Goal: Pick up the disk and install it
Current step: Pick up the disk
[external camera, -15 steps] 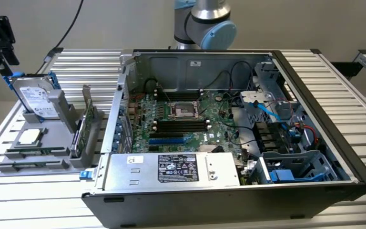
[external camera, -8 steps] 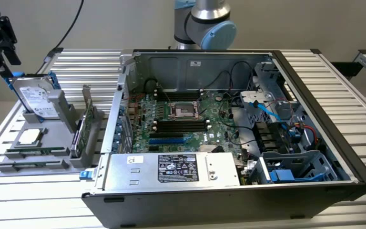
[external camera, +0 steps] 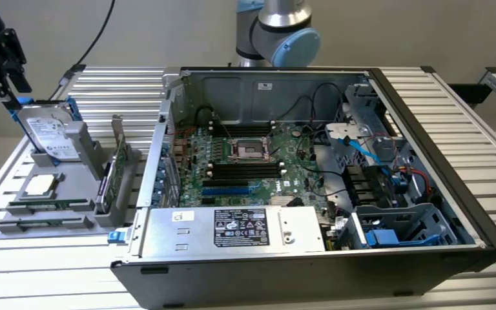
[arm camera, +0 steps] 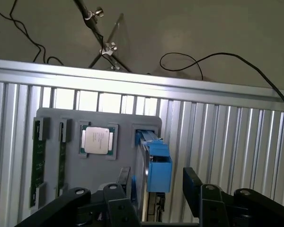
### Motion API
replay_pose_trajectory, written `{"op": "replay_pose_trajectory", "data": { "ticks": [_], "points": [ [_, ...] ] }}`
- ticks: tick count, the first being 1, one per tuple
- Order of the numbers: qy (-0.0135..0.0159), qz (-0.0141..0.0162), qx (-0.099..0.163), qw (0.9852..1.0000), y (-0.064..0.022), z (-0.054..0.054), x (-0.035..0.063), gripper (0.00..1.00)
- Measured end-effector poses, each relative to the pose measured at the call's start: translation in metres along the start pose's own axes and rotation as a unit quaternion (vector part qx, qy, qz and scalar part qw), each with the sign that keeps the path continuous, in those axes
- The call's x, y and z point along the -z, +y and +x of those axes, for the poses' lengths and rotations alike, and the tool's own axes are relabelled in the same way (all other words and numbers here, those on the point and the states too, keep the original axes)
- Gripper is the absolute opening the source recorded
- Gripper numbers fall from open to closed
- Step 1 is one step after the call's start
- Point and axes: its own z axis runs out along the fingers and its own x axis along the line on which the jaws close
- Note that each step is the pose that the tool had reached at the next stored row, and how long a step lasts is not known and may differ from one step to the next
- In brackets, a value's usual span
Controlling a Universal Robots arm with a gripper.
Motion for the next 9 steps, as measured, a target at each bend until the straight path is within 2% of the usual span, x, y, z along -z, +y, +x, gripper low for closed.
{"op": "replay_pose_trajectory", "data": {
  "ticks": [4,9],
  "points": [
    [0.0003,0.0032,0.001,1.0000,0.0016,-0.0012,-0.0043,0.56],
    [0.0005,0.0046,0.002,1.0000,0.0044,-0.0015,-0.0108,0.56]
  ]
}}
